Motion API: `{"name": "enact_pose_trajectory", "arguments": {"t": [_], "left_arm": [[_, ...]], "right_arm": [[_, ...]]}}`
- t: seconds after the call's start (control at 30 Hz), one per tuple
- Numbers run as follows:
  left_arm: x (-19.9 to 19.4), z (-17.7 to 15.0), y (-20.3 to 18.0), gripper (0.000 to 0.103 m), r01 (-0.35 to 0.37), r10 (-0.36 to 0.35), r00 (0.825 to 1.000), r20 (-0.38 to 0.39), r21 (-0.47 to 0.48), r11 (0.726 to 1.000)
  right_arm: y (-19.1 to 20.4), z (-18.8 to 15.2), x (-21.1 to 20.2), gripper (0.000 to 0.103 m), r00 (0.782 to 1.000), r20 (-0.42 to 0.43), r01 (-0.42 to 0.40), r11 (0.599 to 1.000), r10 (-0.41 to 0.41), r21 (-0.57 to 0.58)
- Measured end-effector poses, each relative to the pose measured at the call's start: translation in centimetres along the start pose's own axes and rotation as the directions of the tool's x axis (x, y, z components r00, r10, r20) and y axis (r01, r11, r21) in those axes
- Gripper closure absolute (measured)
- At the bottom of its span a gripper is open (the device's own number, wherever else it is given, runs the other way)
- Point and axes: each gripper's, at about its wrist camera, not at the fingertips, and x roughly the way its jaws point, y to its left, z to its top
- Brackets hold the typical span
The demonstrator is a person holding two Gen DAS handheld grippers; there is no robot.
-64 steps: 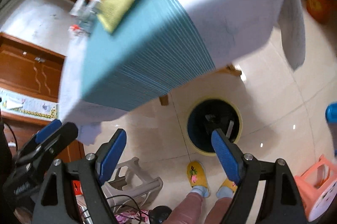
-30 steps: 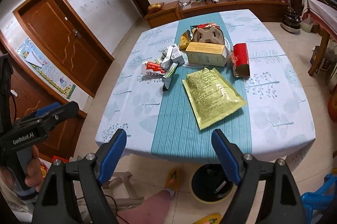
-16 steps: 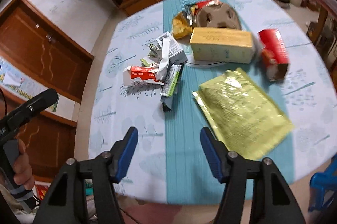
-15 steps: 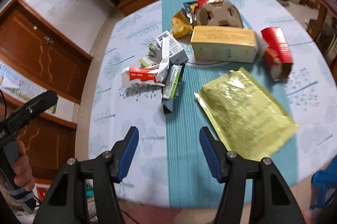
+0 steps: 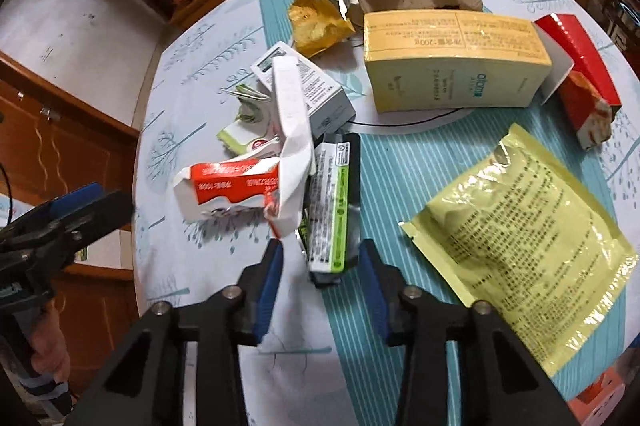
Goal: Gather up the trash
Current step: 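Grasp the green-black snack packet with the right tool while the left tool grasps the Kinder wrapper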
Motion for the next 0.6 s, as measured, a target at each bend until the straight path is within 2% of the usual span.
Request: {"name": "enact_pose_trajectory", "arguments": {"t": [0.2, 0.37, 0.6], "left_arm": [[2.5, 1.5, -1.0, 0.009, 0.021, -0.017, 0.999, -0.041, 0.100, 0.995], [5.1, 2.6, -2.0, 0.009, 0.045, -0.026, 0.994, -0.110, 0.172, 0.984], [7.4, 3.6, -2.2, 0.010, 0.091, -0.060, 0.982, -0.178, 0.169, 0.982]], "right_arm": [[-0.1, 0.2, 1.1, 0.090, 1.000, -0.010, -0.009, 1.000, 0.009, 0.022], [-0.2, 0.1, 1.5, 0.092, 1.000, -0.004, -0.025, 0.999, 0.026, 0.037], [-0.5, -0.2, 1.3, 0.093, 0.999, 0.001, -0.044, 0.998, 0.044, 0.045]]}}
